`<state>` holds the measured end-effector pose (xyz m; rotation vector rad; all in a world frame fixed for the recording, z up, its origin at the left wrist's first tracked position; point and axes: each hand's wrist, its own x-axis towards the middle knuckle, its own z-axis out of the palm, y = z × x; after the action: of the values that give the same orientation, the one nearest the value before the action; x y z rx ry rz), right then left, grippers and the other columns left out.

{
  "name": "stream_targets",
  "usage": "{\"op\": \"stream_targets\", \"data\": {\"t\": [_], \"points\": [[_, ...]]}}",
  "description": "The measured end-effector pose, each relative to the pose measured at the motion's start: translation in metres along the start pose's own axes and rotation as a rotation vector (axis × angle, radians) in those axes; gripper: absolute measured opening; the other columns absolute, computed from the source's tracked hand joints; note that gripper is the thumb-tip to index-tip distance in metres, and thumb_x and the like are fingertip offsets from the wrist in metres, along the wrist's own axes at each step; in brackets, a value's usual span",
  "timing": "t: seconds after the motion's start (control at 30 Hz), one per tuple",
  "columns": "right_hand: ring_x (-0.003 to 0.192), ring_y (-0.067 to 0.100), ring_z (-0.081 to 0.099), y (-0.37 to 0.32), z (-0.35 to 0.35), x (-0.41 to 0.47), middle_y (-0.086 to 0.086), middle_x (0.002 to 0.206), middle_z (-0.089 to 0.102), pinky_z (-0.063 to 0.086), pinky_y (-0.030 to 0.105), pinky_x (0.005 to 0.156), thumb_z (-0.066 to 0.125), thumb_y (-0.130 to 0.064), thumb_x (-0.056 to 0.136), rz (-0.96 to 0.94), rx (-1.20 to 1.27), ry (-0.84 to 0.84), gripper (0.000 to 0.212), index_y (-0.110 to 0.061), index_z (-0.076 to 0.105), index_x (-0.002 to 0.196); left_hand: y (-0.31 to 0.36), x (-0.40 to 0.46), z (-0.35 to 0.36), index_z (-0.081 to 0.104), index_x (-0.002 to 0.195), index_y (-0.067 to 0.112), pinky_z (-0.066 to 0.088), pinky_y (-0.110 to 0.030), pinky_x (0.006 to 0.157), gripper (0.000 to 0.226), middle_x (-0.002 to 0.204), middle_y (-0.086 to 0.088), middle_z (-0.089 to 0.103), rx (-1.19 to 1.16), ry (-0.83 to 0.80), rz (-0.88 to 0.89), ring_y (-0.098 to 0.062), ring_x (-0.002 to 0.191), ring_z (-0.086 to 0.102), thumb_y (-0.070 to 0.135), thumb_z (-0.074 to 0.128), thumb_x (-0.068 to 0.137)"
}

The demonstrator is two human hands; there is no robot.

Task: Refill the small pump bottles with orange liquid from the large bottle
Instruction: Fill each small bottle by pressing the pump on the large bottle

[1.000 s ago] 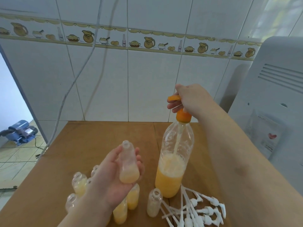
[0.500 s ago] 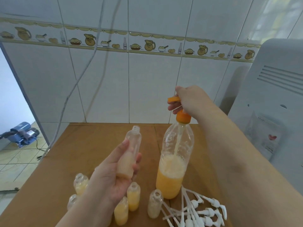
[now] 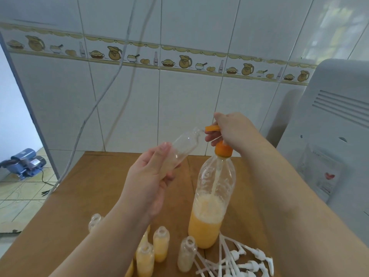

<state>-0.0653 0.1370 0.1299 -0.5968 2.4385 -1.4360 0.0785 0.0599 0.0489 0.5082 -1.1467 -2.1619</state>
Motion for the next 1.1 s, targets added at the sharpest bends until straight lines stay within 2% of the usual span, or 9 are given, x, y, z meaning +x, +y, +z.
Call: {"op": "stream_targets", "data": {"t": [0.13, 0.27, 0.43, 0.57, 0.7, 0.83, 0.9, 0.97, 1.1], "points": [[0.059, 0.015, 0.059, 0.003, -0.002, -0.002, 0.014, 0.091, 0.070, 0.047, 0.015, 0.050, 0.036, -0.024, 0.100, -0.017, 0.049, 0.003, 0.032, -0.001, 0.058, 0.098, 0.000, 0.007, 0.006, 0.066, 0.105, 0.010, 0.045, -0.022, 0.059, 0.033, 0.099, -0.004, 0.066, 0.069, 0.005, 0.063, -0.017, 0.080, 0.057, 0.034, 0.061, 0.084], [0.050, 0.009, 0.056, 0.004, -0.004, -0.004, 0.002, 0.067, 0.064, 0.038, 0.010, 0.032, 0.032, -0.027, 0.101, -0.017, -0.062, 0.017, 0.040, 0.001, 0.060, 0.105, 0.000, 0.014, 0.004, 0.069, 0.101, 0.016, 0.046, -0.026, 0.064, 0.024, 0.095, 0.002, 0.067, 0.205, 0.023, 0.139, -0.018, 0.080, 0.056, 0.034, 0.059, 0.088], [0.055, 0.010, 0.059, 0.005, -0.005, -0.003, -0.001, 0.064, 0.065, 0.039, 0.021, 0.052, 0.030, -0.030, 0.101, -0.043, -0.121, 0.004, 0.042, -0.001, 0.061, 0.106, 0.004, 0.022, 0.000, 0.069, 0.099, 0.023, 0.046, -0.030, 0.065, 0.022, 0.103, 0.001, 0.064, 0.316, 0.011, 0.199, -0.021, 0.078, 0.056, 0.032, 0.049, 0.096], [0.055, 0.009, 0.058, 0.006, -0.006, -0.003, -0.002, 0.065, 0.065, 0.038, 0.020, 0.050, 0.031, -0.030, 0.101, -0.043, -0.121, 0.006, 0.041, -0.002, 0.061, 0.103, 0.008, 0.027, -0.002, 0.069, 0.099, 0.021, 0.045, -0.030, 0.063, 0.024, 0.101, -0.003, 0.065, 0.331, -0.024, 0.177, -0.021, 0.081, 0.059, 0.034, 0.050, 0.095], [0.056, 0.009, 0.058, 0.007, -0.007, -0.004, -0.002, 0.066, 0.065, 0.039, 0.014, 0.038, 0.031, -0.030, 0.101, -0.054, -0.136, -0.003, 0.042, -0.004, 0.063, 0.097, 0.009, 0.029, -0.004, 0.069, 0.097, 0.019, 0.046, -0.028, 0.060, 0.024, 0.102, -0.008, 0.065, 0.265, -0.026, 0.098, -0.019, 0.082, 0.061, 0.036, 0.051, 0.094], [0.053, 0.008, 0.057, 0.007, -0.008, -0.006, -0.004, 0.063, 0.063, 0.038, 0.011, 0.036, 0.030, -0.030, 0.101, -0.077, -0.163, 0.011, 0.039, -0.012, 0.056, 0.079, 0.009, 0.030, -0.004, 0.070, 0.097, 0.016, 0.046, -0.026, 0.058, 0.025, 0.100, -0.007, 0.066, 0.291, -0.070, 0.102, -0.015, 0.077, 0.060, 0.034, 0.052, 0.094], [0.053, 0.008, 0.056, 0.007, -0.008, -0.006, -0.004, 0.062, 0.062, 0.039, 0.016, 0.043, 0.030, -0.031, 0.101, -0.079, -0.173, 0.020, 0.038, -0.015, 0.053, 0.074, 0.010, 0.029, -0.003, 0.069, 0.099, 0.014, 0.046, -0.025, 0.056, 0.026, 0.098, -0.006, 0.066, 0.260, -0.082, 0.084, -0.013, 0.073, 0.061, 0.033, 0.052, 0.094], [0.056, 0.009, 0.058, 0.008, -0.007, -0.005, -0.003, 0.063, 0.063, 0.037, 0.019, 0.049, 0.030, -0.031, 0.101, -0.077, -0.160, 0.019, 0.038, -0.015, 0.053, 0.077, 0.010, 0.028, 0.000, 0.067, 0.101, 0.014, 0.047, -0.024, 0.056, 0.027, 0.100, -0.007, 0.066, 0.234, -0.084, 0.070, -0.013, 0.074, 0.062, 0.034, 0.052, 0.093], [0.060, 0.012, 0.059, 0.007, -0.006, -0.006, 0.001, 0.071, 0.064, 0.038, 0.018, 0.049, 0.028, -0.027, 0.102, -0.106, -0.208, 0.008, 0.033, -0.010, 0.052, 0.088, 0.008, 0.027, 0.005, 0.067, 0.100, 0.015, 0.048, -0.023, 0.057, 0.027, 0.101, -0.008, 0.065, 0.216, -0.095, 0.044, -0.019, 0.082, 0.060, 0.037, 0.054, 0.091]]}}
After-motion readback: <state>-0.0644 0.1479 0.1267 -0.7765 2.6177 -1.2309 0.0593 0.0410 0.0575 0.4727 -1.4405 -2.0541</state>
